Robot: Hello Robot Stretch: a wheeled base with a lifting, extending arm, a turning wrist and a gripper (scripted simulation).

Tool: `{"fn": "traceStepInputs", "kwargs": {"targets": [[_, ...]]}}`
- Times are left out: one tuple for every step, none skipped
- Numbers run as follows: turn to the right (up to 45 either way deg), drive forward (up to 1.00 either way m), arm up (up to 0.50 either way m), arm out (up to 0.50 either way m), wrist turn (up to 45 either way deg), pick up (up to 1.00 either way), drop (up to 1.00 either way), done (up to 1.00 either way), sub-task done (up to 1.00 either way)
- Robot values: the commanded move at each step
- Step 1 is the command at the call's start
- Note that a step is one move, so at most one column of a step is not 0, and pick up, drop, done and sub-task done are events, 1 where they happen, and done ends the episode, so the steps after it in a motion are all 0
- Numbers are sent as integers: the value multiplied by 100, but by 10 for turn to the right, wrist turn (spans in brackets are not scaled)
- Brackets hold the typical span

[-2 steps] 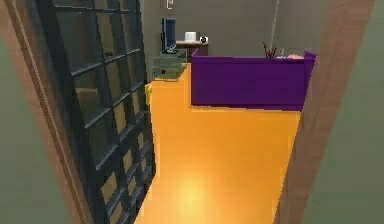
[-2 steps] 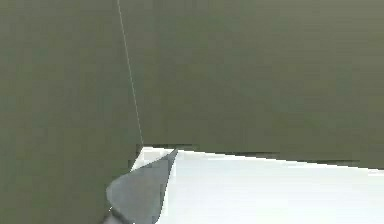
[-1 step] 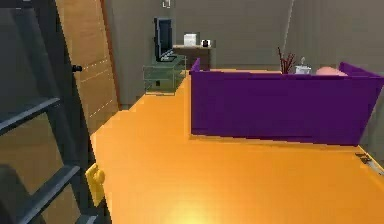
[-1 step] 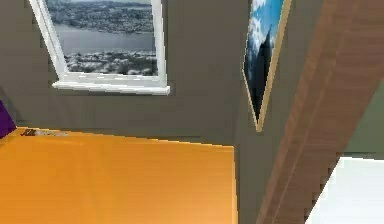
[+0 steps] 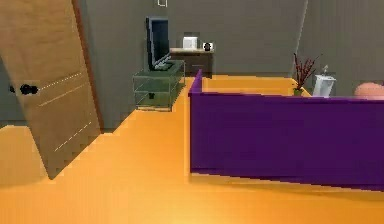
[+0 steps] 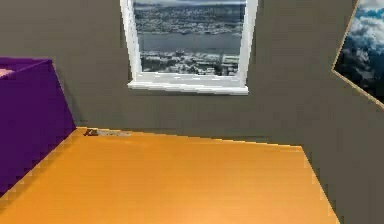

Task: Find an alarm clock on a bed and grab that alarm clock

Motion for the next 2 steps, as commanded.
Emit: {"fn": "traceStepInputs", "kwargs": {"targets": [[-450,0,0,0,0,0,0,0,0],[-120,0,0,0,0,0,0,0,0]]}}
